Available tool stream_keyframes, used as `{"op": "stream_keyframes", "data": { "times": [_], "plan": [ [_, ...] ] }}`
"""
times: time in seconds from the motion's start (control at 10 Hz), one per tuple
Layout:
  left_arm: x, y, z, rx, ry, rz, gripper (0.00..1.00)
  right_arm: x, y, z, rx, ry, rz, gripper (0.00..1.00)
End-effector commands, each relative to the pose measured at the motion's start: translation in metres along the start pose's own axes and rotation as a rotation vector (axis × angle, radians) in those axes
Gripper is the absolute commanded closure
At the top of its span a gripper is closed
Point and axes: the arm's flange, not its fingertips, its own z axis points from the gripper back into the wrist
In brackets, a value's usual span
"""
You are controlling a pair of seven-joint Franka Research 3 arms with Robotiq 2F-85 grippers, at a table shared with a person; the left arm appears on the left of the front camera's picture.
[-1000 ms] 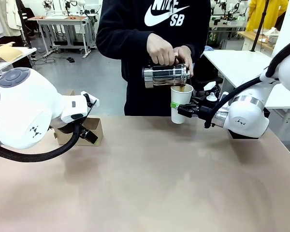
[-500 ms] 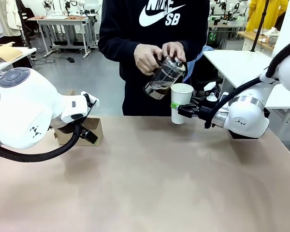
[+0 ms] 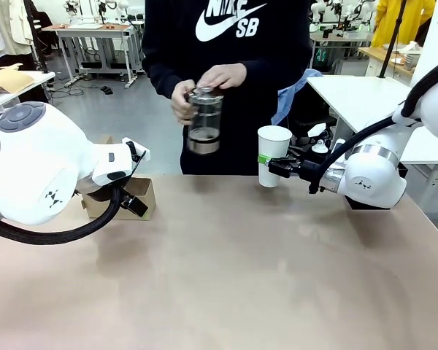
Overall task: Pour a drink into a cup and package it in a carrier.
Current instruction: When a person places the Paper Cup Lid on the 600 ml Paper Cup , lift the 600 ml Paper Cup.
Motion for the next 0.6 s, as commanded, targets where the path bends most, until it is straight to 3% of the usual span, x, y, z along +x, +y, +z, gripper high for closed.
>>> {"op": "stream_keyframes", "data": {
  "times": [0.0, 0.5],
  "plan": [
    [-0.0002, 0.0006, 0.0003, -0.001, -0.001, 0.002, 0.00, 0.0048, 0.0027, 0.0003, 0.003, -0.002, -0.004, 0.19],
    [-0.0002, 0.0006, 0.0003, -0.001, -0.001, 0.002, 0.00, 0.0048, 0.0027, 0.0003, 0.003, -0.002, -0.004, 0.19]
  ]
}}
